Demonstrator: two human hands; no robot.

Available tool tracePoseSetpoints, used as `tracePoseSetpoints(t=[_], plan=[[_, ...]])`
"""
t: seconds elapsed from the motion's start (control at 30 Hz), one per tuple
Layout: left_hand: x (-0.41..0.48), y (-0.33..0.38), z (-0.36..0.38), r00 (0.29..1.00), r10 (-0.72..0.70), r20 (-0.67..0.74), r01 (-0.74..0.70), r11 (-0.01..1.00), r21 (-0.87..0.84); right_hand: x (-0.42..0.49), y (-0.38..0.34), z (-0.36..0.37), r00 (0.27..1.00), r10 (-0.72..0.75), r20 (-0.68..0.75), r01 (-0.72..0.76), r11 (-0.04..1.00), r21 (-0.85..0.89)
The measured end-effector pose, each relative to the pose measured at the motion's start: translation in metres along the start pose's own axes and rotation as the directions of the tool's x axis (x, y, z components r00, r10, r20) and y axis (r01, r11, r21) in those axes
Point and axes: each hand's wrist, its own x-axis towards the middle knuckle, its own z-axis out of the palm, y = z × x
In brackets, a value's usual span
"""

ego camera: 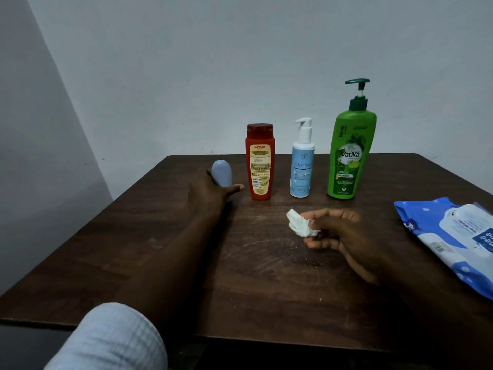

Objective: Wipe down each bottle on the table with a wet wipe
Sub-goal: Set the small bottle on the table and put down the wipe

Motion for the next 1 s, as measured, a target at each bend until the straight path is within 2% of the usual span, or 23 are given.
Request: tracePoseSetpoints(t=[0.63, 0.73, 0.9, 1.0], plan=[[0.009, -0.005, 0.0, 1.0, -0.011, 0.007, 0.011, 1.0, -0.003, 0.006, 0.005, 0.0, 1.0, -0.004, -0.008, 0.004, 1.0, -0.012], [0.008, -0.006, -0.01, 0.999, -0.016, -0.031, 0.016, 1.0, -0.026, 0.006, 0.005, 0.0, 1.0, -0.008, 0.0, 0.008, 1.0, -0.008], [-0.007, 0.017, -0.033, 0.992, 0.079, -0.1, -0.09, 0.989, -0.116, 0.006, 0.005, 0.0, 1.0, -0.021, -0.008, 0.021, 1.0, -0.013], [-0.024, 0.036, -0.039, 0.992, 0.121, -0.041, -0.126, 0.972, -0.196, 0.005, 0.004, 0.0, 0.999, -0.019, -0.033, 0.019, 1.0, 0.002]])
